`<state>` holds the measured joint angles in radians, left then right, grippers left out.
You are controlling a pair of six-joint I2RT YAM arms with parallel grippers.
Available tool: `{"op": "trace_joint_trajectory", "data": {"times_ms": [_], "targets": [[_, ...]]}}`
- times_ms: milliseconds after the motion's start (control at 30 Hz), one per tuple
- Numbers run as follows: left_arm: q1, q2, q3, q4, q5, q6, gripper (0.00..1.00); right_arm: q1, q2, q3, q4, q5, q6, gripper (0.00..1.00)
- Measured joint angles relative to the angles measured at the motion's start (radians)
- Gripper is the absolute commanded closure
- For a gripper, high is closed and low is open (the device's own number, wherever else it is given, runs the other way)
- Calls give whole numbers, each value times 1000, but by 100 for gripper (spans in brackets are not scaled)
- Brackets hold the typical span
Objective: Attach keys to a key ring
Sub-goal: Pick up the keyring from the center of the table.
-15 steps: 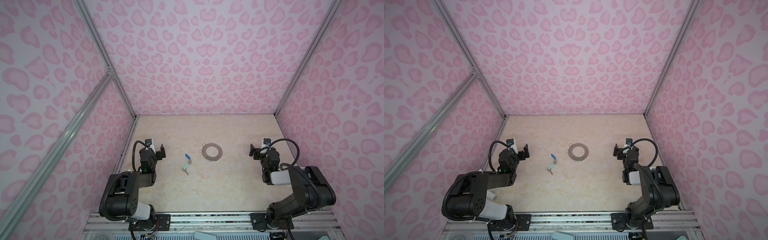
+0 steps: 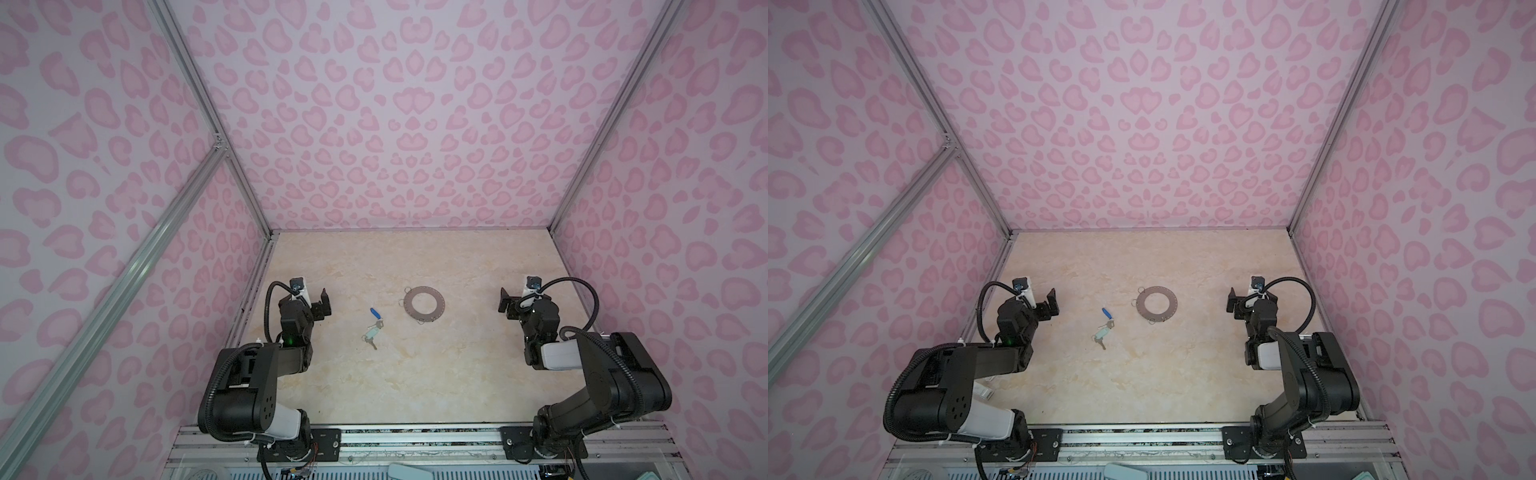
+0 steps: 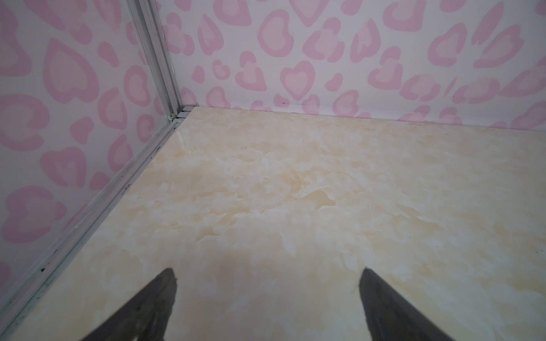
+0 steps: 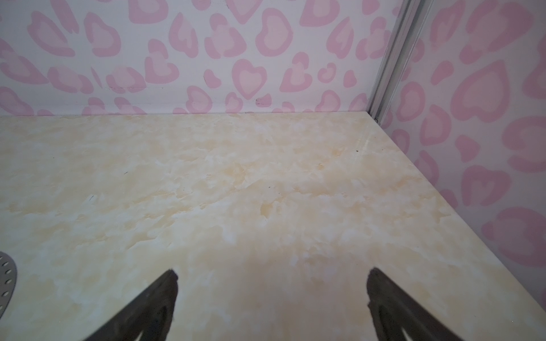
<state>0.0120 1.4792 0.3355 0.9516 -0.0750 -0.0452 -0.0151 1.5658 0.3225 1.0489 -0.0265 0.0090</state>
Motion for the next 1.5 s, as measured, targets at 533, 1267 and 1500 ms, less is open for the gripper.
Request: {"op": "trace_joint_trajectory", "data": {"times_ms": [533,1267,1500], "targets": [[1,0,-3,0,1,0,2,-7,-4,-14,4,-2,6,11],[-172,-355,375,-853,206,-55,21,442,-257,298,-681,-104,-69,39],[-261,-369,389,-1061,206,-139,32,642,-121,372,-843,-108,-33,48]]}}
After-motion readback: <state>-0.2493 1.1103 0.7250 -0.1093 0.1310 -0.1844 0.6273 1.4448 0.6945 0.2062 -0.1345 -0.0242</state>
